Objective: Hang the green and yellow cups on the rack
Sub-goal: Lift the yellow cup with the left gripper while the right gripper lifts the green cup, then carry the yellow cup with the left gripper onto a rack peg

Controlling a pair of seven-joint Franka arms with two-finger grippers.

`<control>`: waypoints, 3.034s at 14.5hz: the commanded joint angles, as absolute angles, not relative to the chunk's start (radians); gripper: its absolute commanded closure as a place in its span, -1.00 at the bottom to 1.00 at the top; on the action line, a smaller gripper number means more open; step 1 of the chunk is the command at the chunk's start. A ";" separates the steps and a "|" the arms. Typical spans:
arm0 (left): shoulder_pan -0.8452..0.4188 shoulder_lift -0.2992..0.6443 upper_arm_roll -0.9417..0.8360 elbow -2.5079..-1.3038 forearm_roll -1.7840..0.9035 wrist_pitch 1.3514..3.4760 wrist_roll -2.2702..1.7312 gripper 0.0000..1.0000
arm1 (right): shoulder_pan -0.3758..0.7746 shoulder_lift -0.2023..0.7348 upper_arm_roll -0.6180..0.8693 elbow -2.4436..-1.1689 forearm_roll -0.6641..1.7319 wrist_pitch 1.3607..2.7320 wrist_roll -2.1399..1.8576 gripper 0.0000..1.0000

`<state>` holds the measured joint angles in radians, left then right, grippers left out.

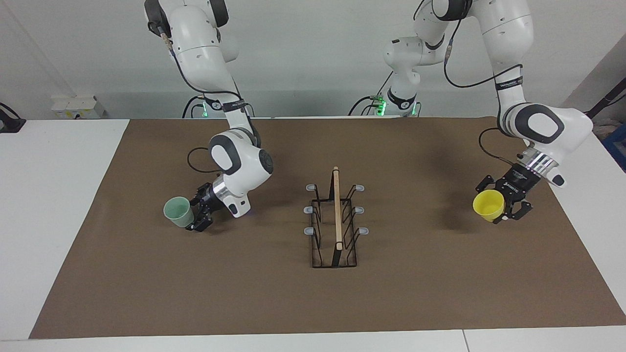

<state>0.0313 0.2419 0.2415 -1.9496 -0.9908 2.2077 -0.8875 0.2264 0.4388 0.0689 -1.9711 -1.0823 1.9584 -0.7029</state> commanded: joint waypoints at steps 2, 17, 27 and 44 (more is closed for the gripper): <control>-0.024 0.215 0.250 -1.904 -0.758 2.223 -0.911 1.00 | 0.207 0.394 0.077 -2.045 -1.157 1.970 -0.726 -1.00; -0.489 0.160 0.247 -1.867 0.179 2.255 -1.417 1.00 | 0.135 0.376 0.077 -2.131 -1.292 2.023 -0.719 1.00; -0.738 0.117 0.244 -1.942 0.747 2.309 -1.801 1.00 | 0.158 0.330 0.110 -2.031 -1.132 1.954 -0.807 1.00; -0.934 0.106 0.238 -2.051 1.065 2.267 -2.103 -1.00 | 0.160 0.167 0.233 -1.829 -0.271 2.098 -0.810 1.00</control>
<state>-0.9103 0.1217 0.2277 -2.0324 1.0468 2.2817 -2.0648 0.1751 0.1926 0.2213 -1.8254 -0.3545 2.0493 -0.7787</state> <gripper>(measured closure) 0.251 0.410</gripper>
